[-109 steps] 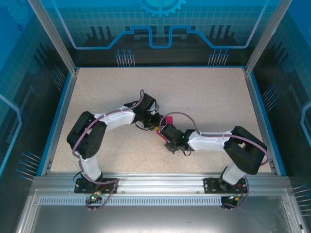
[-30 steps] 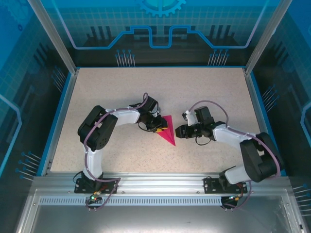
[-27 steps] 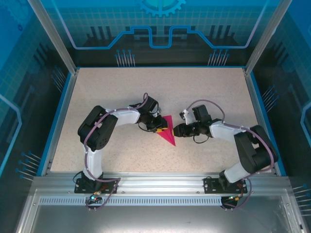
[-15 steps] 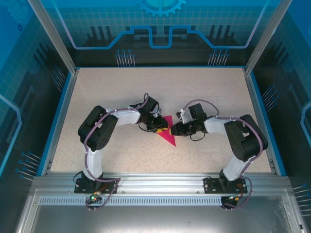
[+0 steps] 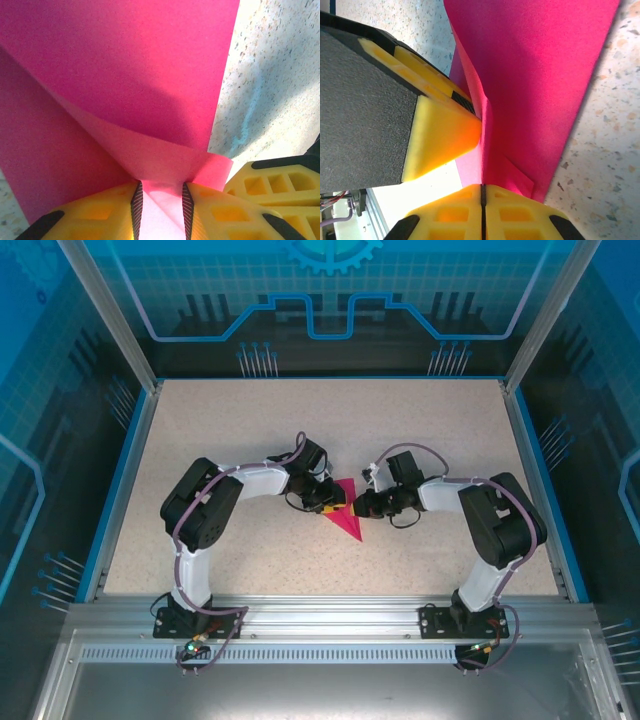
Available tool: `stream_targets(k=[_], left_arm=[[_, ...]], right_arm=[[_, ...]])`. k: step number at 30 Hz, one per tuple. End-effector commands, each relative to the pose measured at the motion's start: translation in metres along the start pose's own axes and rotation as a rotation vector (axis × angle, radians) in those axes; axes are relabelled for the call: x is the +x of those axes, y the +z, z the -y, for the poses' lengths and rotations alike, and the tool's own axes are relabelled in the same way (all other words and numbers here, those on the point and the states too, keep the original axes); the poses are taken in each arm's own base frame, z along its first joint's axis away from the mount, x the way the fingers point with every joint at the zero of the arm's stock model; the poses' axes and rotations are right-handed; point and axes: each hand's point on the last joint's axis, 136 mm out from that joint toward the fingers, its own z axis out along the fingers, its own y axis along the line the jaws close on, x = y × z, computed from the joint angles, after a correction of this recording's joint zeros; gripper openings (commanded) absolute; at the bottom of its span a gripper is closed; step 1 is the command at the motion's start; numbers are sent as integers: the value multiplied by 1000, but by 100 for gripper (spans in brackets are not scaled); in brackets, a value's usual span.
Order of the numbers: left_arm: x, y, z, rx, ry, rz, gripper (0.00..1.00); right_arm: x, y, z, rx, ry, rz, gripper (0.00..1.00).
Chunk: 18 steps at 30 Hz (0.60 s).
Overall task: Fold a paper plane with a square sheet of paper (fold left side to right side)
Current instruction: Fourth fold the wing at the center of the table.
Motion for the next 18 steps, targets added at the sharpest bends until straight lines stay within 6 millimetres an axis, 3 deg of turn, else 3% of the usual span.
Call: stream_targets(k=[1, 18], left_arm=[[4, 2, 4, 7, 6, -19, 32], [3, 1, 5, 6, 10, -17, 32]], right_arm=[[-4, -6, 12, 37, 21, 10, 7], [5, -5, 23, 49, 70, -2, 6]])
